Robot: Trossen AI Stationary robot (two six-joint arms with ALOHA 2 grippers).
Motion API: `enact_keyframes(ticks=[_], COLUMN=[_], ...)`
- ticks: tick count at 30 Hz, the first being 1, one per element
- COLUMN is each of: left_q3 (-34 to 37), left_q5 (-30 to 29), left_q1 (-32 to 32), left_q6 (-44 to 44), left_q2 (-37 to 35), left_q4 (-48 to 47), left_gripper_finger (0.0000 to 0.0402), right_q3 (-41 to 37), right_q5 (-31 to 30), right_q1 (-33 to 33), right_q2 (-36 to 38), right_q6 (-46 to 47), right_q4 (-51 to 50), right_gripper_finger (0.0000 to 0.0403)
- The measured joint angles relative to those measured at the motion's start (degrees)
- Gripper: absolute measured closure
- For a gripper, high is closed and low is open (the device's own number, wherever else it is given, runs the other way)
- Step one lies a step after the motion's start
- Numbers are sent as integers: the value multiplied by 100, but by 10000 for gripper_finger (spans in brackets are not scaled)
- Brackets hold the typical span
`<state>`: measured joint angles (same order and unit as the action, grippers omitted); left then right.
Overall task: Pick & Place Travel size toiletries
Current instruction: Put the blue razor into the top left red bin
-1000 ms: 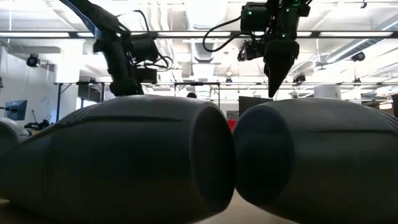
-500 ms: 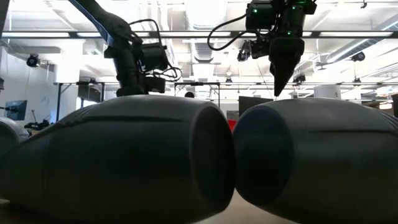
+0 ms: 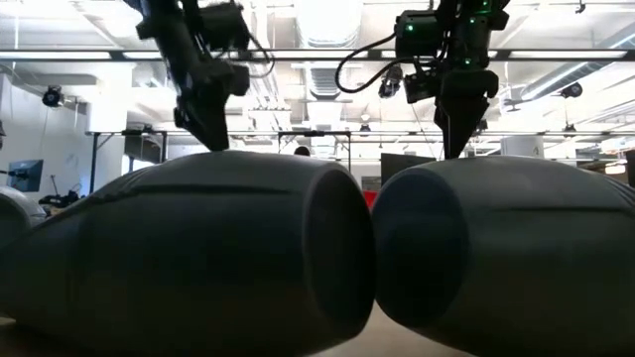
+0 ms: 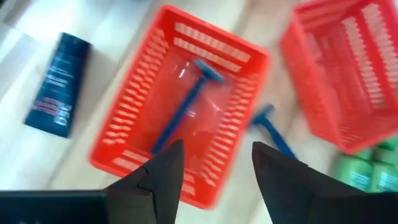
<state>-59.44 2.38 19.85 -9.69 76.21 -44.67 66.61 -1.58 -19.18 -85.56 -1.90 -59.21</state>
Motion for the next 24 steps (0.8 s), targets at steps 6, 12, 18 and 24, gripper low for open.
enact_keyframes(ticks=[6, 12, 18, 24], left_q3=[306, 708, 728, 670], left_q5=[-674, -1056, -1140, -1262], left_q1=[-1260, -1860, -2277, -2582], left_q6=[-1210, -2811, -3727, -4601], left_q2=[61, 356, 728, 1199], left_q4=[-90, 510, 671, 932], left_gripper_finger=[228, 213, 174, 158], right_q3=[-46, -47, -51, -51], right_q5=[0, 0, -21, -101], right_q1=[-1, 0, 0, 0], right_q2=[0, 0, 0, 0], right_q6=[5, 85, 121, 10], right_q4=[338, 518, 557, 559], right_gripper_finger=[53, 64, 71, 56])
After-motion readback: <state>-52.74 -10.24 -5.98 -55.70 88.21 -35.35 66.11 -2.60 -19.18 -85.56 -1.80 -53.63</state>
